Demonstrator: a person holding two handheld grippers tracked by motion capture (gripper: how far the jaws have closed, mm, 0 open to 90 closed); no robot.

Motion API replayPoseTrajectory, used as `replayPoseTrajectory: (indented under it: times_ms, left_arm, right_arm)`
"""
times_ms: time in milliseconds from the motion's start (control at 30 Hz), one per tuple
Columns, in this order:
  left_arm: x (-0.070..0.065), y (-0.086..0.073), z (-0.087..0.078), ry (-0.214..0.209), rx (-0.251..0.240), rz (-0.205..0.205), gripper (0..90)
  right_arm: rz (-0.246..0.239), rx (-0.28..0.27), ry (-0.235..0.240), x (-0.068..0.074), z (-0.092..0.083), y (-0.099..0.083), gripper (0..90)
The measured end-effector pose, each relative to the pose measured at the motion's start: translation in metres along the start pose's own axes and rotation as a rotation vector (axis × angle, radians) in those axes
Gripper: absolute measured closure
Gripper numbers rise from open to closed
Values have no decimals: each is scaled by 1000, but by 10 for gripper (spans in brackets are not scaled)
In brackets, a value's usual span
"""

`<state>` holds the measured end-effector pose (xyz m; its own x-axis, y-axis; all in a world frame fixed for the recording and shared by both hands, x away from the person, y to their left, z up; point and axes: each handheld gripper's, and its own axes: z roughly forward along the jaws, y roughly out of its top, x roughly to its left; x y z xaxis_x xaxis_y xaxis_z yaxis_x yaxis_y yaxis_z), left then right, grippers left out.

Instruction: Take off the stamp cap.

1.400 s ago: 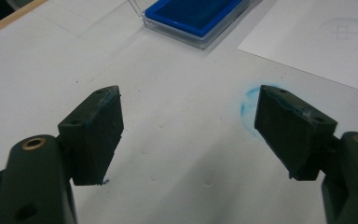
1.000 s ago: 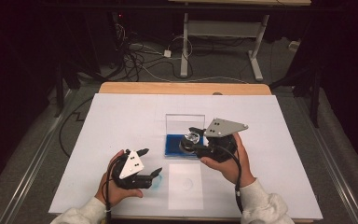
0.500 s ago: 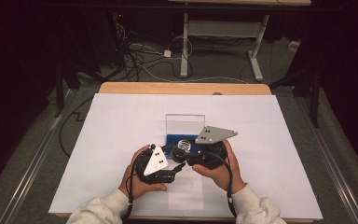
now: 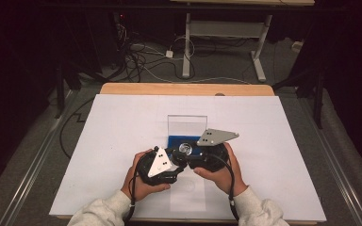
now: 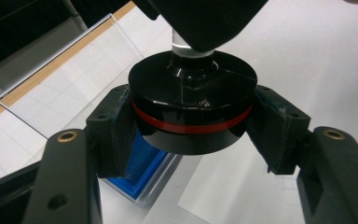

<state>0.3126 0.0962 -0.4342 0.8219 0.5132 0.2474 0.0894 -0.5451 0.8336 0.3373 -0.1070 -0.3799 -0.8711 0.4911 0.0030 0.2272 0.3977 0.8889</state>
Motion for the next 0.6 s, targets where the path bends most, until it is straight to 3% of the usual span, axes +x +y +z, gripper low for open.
replayPoseTrajectory:
  times_ms: [100,333,600]
  left_arm:
    - [-1,-2,3,0,30,13,355]
    - [-2,-1,2,-17,17,9,359]
    - [-2,0,2,-34,41,21,364]
  right_arm:
    - [11,-7,8,-1,-1,-1,567]
    - [6,-5,19,1,-1,0,567]
    - [7,-21,11,0,-7,2,567]
